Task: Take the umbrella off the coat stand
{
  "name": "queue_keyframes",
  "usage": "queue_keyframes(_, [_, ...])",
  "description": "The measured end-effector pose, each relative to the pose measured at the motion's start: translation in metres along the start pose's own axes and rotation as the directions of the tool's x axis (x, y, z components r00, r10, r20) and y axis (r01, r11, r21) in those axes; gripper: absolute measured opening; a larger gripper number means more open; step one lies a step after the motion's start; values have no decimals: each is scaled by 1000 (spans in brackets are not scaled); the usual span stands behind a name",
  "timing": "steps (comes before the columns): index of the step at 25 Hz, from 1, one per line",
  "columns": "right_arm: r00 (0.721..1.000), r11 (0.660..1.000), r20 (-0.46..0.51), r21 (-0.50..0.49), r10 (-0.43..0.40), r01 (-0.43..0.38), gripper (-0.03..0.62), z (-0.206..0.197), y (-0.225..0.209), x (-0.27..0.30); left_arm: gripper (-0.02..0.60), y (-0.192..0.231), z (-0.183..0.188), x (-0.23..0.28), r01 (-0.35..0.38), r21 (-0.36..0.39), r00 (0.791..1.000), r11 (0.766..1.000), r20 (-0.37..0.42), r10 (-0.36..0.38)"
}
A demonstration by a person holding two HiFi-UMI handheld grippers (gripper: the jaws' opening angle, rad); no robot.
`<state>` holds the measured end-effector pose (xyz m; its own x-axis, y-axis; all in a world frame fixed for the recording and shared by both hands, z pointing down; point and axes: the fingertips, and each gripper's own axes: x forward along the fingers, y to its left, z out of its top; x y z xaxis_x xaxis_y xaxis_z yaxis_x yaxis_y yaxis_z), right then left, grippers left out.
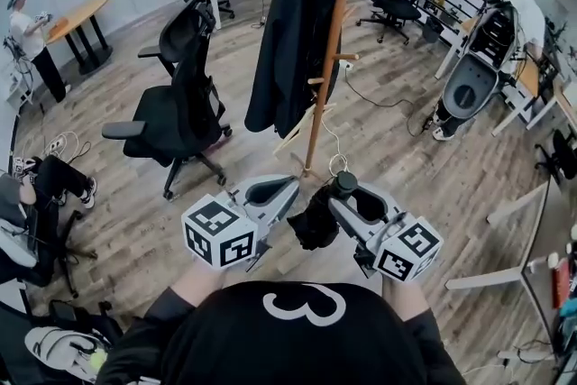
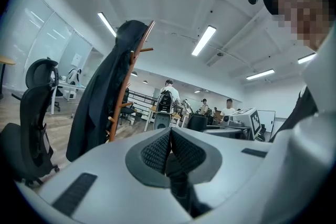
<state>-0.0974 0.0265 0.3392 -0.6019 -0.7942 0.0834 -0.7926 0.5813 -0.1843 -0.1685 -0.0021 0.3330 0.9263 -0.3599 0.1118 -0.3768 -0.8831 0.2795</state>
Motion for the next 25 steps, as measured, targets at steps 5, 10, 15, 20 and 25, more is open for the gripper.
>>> queue_keyframes(5, [998,998,25,-2,-59,59,190,-2,19,-7,17,-7,-6,-16,48,-3,999,999,-7,-48])
queue_keyframes(10, [993,994,34,2,-109,109,190,-9,30,-13,17,-14,-9,-26,84,9,996,996,-10,-84])
queue_keyframes(15, [990,991,37,4,-135,135,190,-12,37,-18,17,-20,-10,-31,111,13,994,994,-11,-111])
queue_keyframes(20, [989,989,32,3,-145,145,190,-18,45,-19,17,-24,-15,-38,123,12,992,992,-10,-123])
queue_keyframes(25, [989,990,30,1,-143,143,190,-20,56,-21,17,-29,-16,-46,125,16,992,992,-2,-125])
